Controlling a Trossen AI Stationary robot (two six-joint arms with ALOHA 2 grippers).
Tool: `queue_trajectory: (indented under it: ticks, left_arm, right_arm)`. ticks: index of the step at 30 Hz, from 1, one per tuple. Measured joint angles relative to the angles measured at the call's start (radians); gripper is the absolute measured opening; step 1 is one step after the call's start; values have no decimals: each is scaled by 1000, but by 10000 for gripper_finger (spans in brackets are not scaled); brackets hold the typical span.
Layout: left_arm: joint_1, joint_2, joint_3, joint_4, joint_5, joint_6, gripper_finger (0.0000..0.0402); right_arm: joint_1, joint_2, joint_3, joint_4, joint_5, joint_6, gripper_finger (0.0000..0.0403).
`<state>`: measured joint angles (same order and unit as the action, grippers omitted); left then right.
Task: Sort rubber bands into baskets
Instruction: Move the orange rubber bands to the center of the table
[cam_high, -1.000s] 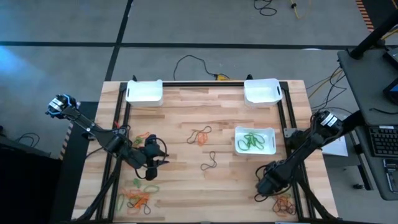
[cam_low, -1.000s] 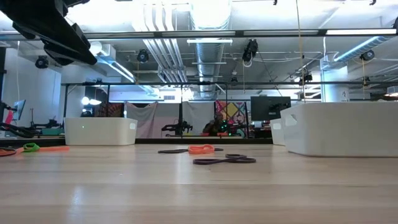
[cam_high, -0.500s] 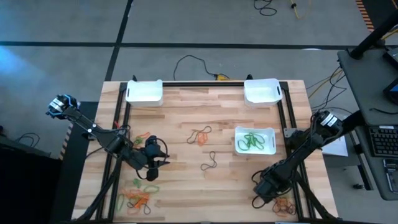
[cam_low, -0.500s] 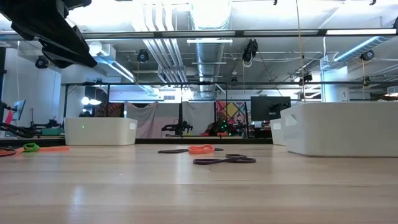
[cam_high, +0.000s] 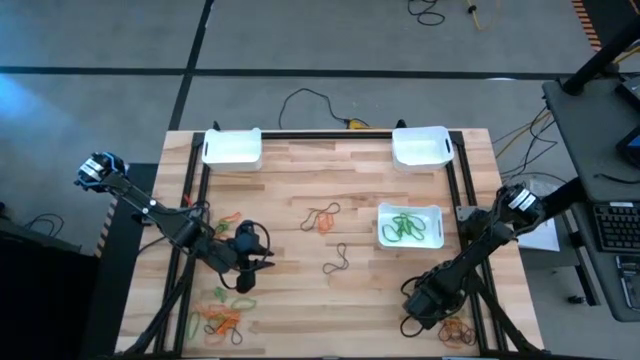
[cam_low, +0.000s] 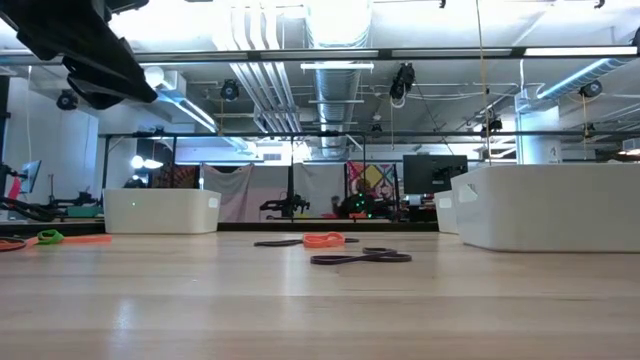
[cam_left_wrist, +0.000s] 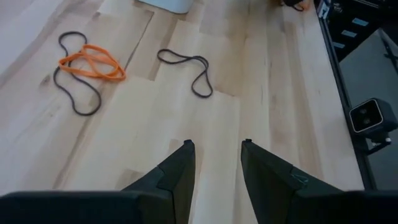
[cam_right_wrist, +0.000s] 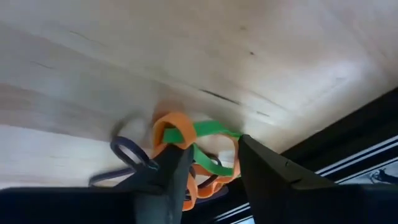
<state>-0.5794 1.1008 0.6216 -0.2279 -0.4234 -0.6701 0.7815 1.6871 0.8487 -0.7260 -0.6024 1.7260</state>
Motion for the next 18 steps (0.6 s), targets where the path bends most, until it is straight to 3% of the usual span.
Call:
queue_trajectory:
  ticks: [12, 18]
  left_arm:
    - [-2, 7, 0, 11, 17, -3, 115]
    - [-2, 7, 0, 22, 17, -2, 115]
  right_arm:
    - [-10, -113, -2, -56, 83, 67, 14]
    - [-52, -170, 74, -59, 275, 74, 9]
